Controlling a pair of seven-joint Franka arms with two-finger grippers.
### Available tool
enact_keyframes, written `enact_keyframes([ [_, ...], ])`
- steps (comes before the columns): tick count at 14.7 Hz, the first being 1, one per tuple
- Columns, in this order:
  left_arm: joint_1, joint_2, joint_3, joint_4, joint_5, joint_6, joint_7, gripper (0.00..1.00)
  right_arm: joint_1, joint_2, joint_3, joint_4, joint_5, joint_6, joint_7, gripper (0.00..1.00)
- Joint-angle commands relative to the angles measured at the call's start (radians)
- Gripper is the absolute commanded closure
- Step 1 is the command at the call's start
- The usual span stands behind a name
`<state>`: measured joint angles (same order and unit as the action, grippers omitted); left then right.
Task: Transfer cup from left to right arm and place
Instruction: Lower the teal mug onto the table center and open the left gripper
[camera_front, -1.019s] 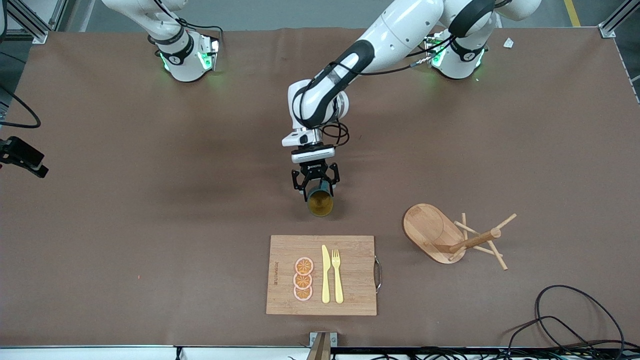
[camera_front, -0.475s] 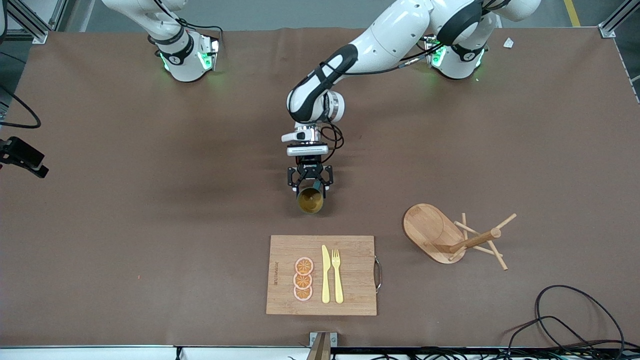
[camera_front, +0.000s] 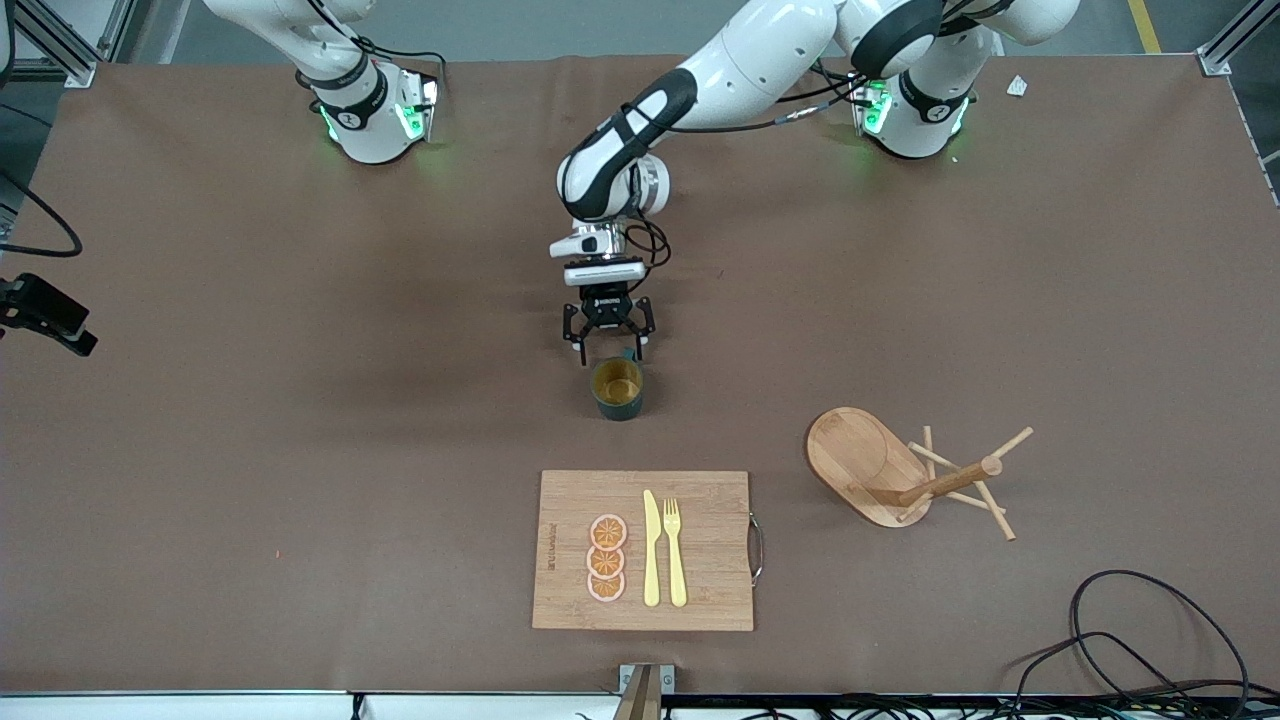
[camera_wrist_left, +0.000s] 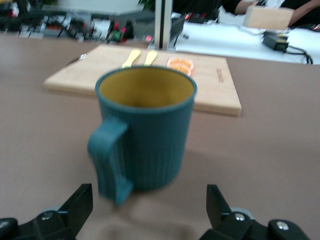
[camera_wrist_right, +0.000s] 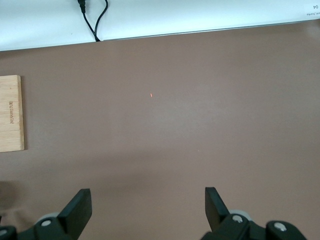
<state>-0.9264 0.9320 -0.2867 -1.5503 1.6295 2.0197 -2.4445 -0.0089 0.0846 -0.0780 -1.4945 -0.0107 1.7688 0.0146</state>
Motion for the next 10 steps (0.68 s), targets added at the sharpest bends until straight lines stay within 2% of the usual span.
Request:
enact_keyframes([
  [1,-0.003,-0.074,-0.04,-0.002,-0.168,-0.03,0.002,0.0,-0.009,0.004,0.006,0.01,-0.009,0.0,-0.002,0.0],
  [2,-0.002,-0.097,-0.046,0.015,-0.256,-0.05,0.019,0.0,-0.008,0.006,0.006,0.01,-0.009,0.0,-0.004,0.0],
  [5,0.017,-0.168,-0.031,0.062,-0.511,-0.076,0.253,0.0,-0.008,0.006,0.006,0.011,-0.011,0.0,-0.002,0.0],
  [10,0.193,-0.228,-0.029,0.209,-0.772,-0.107,0.646,0.0,0.003,0.009,0.007,0.011,-0.008,-0.011,0.008,0.0],
])
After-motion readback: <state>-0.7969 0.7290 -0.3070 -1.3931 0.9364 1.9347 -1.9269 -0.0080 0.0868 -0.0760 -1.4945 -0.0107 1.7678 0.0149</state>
